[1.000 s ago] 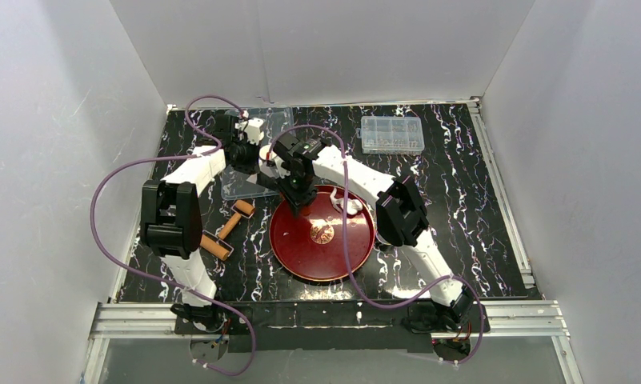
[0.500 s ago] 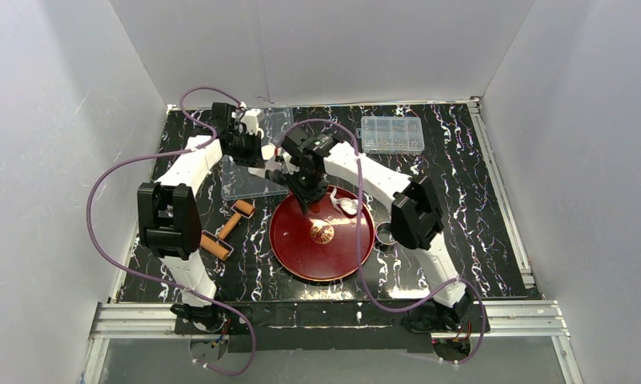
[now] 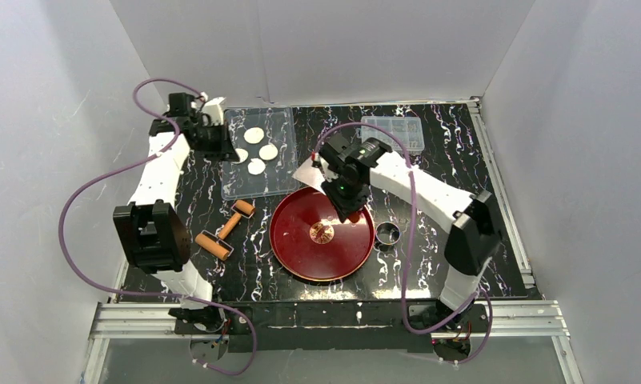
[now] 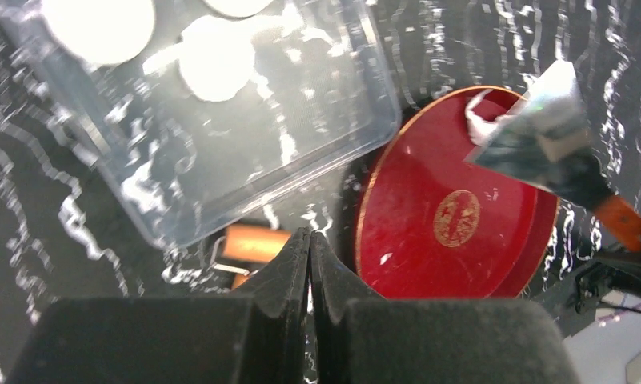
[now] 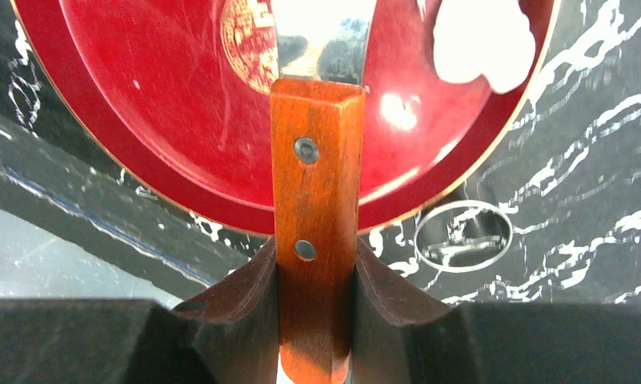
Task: Roll out the dumpling wrappers from the dough
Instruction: Place the spatula on the work surface.
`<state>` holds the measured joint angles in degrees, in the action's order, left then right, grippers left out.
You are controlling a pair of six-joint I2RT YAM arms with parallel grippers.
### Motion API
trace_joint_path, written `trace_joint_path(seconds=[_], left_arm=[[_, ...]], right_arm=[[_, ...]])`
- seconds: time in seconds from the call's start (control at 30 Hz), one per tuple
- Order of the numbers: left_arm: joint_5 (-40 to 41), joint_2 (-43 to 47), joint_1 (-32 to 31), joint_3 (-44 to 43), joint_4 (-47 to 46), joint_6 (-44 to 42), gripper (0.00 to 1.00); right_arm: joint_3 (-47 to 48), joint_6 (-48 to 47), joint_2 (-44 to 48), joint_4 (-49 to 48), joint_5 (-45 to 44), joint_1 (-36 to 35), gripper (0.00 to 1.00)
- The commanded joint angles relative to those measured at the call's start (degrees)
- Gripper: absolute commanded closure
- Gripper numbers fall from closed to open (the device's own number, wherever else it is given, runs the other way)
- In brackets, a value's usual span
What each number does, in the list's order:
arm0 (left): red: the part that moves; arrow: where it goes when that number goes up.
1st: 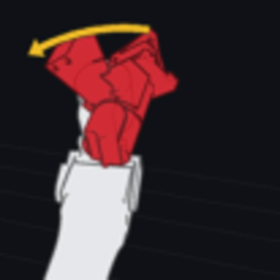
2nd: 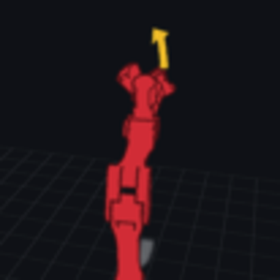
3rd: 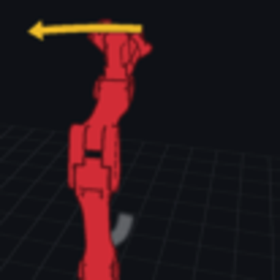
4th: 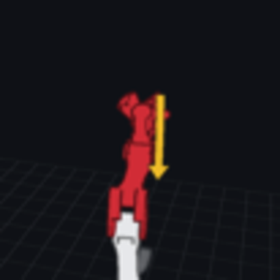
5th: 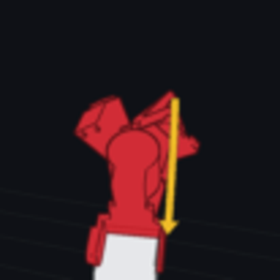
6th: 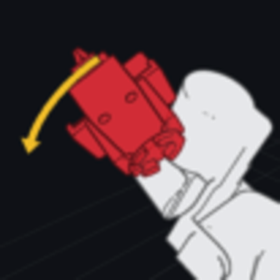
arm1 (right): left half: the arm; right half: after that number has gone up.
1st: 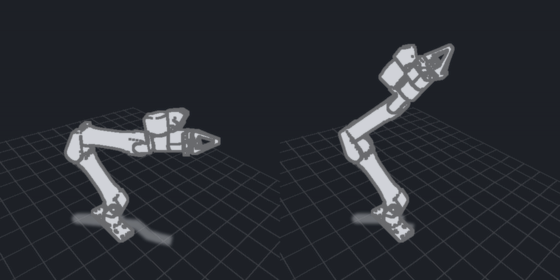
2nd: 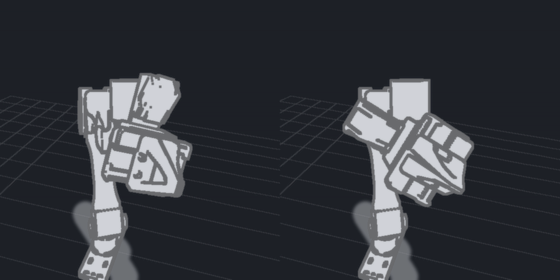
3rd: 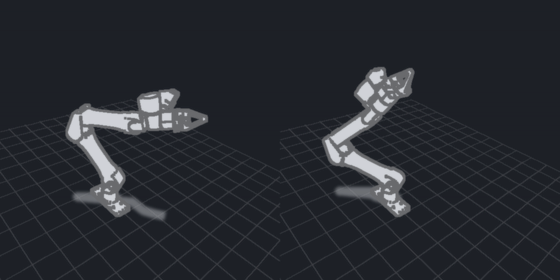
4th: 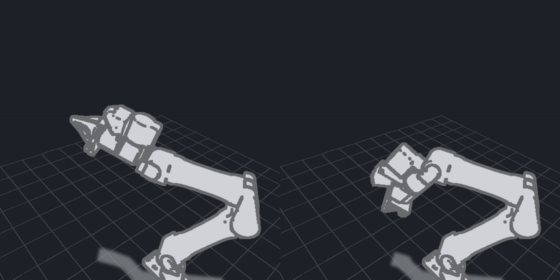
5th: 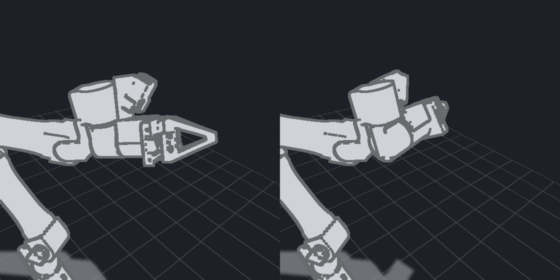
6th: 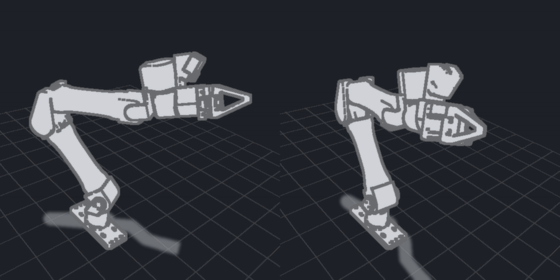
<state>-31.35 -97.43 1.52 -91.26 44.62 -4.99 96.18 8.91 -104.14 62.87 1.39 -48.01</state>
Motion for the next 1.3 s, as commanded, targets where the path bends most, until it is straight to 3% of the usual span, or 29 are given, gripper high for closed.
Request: trace_joint_path(seconds=[0.0,0.2,0.63,0.97,1.17,1.27], left_arm=[[3.5,4.9,5.3,5.6,1.1,-1.0,1.00],[6.8,8.4,7.1,14.3,-1.6,-0.8,1.00],[11.3,14.7,7.2,24.1,-5.6,0.4,0.44],[11.9,18.1,7.3,26.7,-6.2,0.6,0.36],[12.3,19.9,7.3,27.6,-6.2,0.4,0.34],[12.1,20.5,7.4,28.0,-6.2,0.4,0.33]], right_arm=[[-6.5,0.6,9.8,-2.7,-1.0,0.6,0.99],[-20.4,-4.0,20.3,-7.0,6.1,0.6,0.99],[-38.0,-0.6,23.1,-14.6,12.2,-3.7,0.99],[-38.6,-0.4,17.0,-17.3,11.5,-4.9,0.98],[-38.4,0.0,16.1,-16.4,10.9,-5.1,0.80],[-38.3,1.3,16.1,-15.2,9.8,-5.1,0.57]])
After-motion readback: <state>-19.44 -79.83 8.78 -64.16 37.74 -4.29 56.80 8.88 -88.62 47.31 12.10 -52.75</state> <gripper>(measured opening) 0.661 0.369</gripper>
